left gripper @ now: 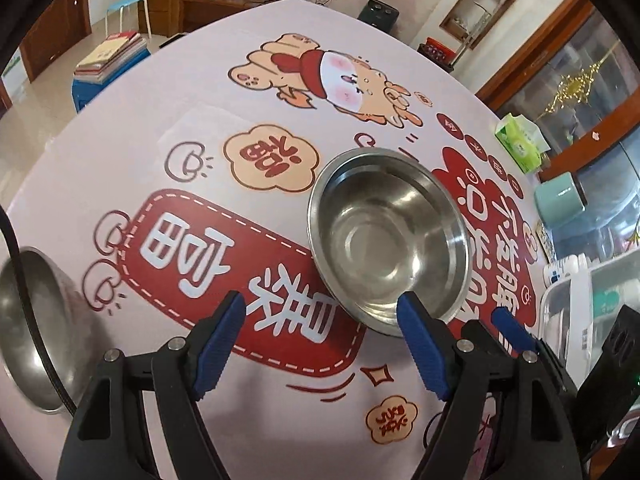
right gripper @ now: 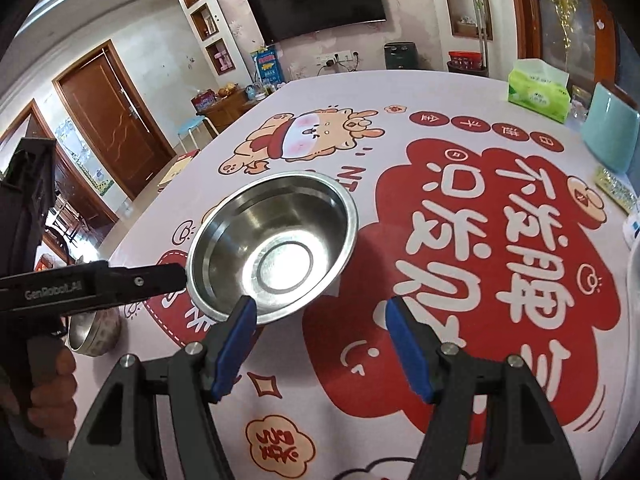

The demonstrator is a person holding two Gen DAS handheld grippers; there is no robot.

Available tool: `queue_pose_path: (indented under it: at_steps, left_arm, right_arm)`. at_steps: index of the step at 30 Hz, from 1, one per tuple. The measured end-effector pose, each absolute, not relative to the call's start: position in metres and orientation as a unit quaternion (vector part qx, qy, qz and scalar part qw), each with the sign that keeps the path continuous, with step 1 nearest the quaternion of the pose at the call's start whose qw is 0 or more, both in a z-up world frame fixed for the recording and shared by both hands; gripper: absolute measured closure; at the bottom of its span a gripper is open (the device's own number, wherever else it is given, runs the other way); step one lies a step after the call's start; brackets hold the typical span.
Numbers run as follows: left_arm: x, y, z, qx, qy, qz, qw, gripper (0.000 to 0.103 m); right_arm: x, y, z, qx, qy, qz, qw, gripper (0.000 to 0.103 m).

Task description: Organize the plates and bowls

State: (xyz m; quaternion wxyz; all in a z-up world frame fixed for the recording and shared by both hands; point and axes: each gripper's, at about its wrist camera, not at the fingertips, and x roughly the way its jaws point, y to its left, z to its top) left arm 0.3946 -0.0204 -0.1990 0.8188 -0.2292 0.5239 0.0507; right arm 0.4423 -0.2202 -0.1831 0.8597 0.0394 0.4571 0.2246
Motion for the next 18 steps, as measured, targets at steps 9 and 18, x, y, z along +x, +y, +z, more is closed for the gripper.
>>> queue_pose_path:
  at_steps: [9, 18]
  left_arm:
    - [0.403, -0.024, -0.226, -0.255, 0.527, 0.043, 0.81, 0.044]
    - [0.406, -0.032, -0.229, -0.261, 0.515, 0.021, 0.816, 0.066]
  right_arm:
    - [0.447, -0.215, -0.196, 0.047, 0.458, 0.235, 0.856, 0.049]
    - [0.446, -0.211, -0.198, 0.052, 0.446, 0.251, 0.858, 0.059]
